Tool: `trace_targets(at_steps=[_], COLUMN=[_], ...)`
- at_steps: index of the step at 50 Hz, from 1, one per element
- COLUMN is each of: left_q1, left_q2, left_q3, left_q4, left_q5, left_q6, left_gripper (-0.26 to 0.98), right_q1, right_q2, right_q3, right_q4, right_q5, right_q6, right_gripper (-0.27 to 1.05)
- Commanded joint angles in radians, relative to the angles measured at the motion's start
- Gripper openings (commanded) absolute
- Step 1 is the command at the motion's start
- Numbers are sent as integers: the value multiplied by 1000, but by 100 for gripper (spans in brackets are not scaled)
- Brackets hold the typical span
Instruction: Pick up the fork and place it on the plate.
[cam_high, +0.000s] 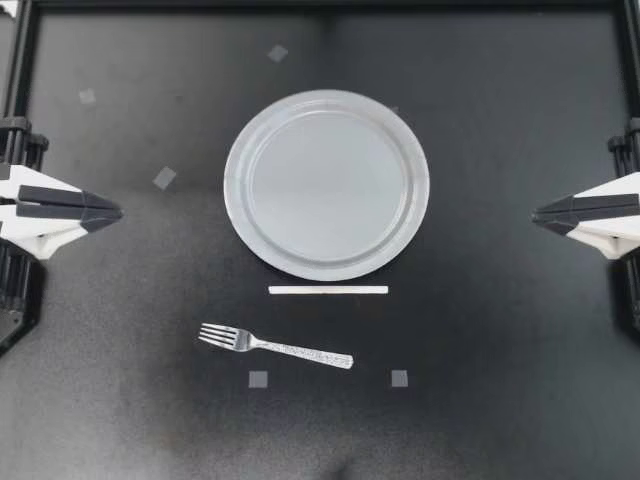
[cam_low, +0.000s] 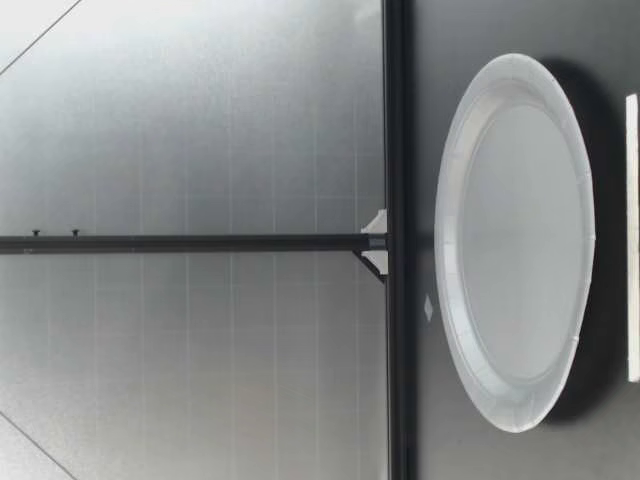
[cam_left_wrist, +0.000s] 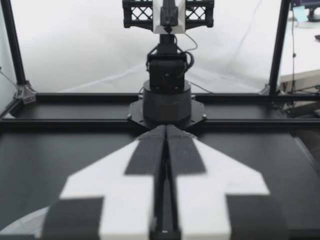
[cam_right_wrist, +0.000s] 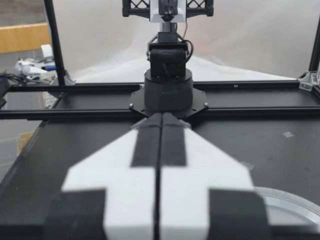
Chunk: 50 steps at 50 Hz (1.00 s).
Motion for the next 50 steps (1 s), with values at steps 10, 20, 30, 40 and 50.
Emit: trace_targets(at_steps=[10,20,30,40,50], left_q1=[-17,-8,-8,-6,-8], left_q2=[-80,-74,9,51,132], left_q3=[23,-121,-307,-347,-345], left_q4=[-43,-97,-91,-67,-69], left_q5=[21,350,672,686,684], left_q6=[-8,-3,17,37,34], left_gripper=[-3,-2,8,64,66], right_q1=[-5,-5,-6,-6,-55], right_q2=[-72,-75,-31,-34,-34], right_q3=[46,55,54,55,63], right_q4=[3,12,20,28,74], right_q5=[-18,-20,-20,-37,-35], right_q6=[5,5,5,5,8], right_gripper=[-7,-7,-7,-7,-7])
